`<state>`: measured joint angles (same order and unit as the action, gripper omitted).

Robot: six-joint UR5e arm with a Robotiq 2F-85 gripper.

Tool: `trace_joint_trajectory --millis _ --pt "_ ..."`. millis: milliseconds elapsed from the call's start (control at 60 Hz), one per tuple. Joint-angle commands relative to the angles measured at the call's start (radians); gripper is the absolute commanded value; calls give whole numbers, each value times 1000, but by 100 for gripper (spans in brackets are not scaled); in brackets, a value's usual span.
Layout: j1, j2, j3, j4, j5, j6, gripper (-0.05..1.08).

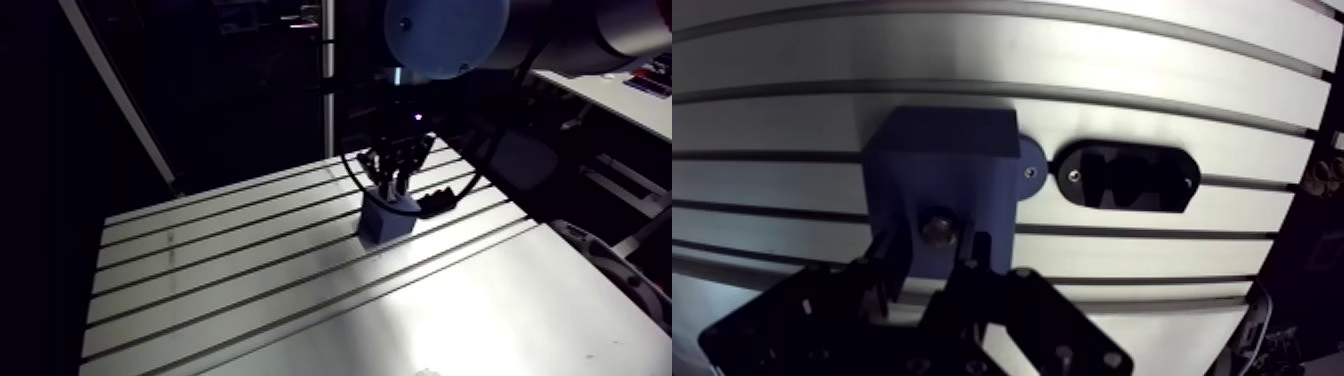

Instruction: Pick up the M10 bolt and insert it into the hex recess until seated.

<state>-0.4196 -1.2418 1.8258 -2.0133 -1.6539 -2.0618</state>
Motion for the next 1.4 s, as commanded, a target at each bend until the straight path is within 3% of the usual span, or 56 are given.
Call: trace_joint_trajectory --millis 17,1400 --pt "2 0 3 -3 1 2 61" --pt "1 14 2 -14 -2 -5 68"
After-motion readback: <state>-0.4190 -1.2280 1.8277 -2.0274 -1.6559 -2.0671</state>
